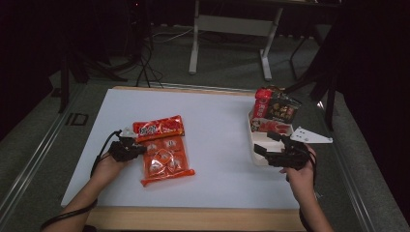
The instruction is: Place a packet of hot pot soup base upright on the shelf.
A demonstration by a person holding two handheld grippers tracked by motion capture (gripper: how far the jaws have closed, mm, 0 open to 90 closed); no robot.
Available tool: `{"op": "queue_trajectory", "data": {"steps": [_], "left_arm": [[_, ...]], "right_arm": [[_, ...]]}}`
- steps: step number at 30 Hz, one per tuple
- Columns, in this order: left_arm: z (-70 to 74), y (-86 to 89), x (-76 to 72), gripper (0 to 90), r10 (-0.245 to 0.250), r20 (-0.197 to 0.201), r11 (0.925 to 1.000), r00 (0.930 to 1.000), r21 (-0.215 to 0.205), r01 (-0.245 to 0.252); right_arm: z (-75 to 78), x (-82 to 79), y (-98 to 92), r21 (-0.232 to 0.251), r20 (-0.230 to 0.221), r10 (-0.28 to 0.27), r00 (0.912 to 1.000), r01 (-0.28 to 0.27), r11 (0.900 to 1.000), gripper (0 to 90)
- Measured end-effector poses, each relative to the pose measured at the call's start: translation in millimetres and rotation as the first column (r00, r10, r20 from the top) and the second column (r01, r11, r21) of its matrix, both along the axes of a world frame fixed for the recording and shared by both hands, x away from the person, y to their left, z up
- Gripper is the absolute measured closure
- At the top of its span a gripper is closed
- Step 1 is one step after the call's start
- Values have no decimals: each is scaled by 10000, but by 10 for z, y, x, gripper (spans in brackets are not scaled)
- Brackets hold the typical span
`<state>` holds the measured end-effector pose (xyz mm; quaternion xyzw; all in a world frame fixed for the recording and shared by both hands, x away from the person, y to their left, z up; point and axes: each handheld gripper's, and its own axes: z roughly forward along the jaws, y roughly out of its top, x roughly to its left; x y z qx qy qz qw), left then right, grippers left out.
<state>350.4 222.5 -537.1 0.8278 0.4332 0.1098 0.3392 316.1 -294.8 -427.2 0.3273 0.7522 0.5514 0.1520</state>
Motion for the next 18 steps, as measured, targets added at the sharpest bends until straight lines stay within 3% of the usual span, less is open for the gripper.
{"op": "queue_trajectory", "data": {"steps": [5,18], "left_arm": [[3,-96,44,899,-164,-58,9999,9998,-24,164],[15,-500,155,899,-1134,-60,9935,9935,-17,1134]], "right_arm": [[-2,0,15,-34,-6,53,10000,-53,10000,171],[-17,1,-6,7,-61,61,10000,-61,10000,171]]}}
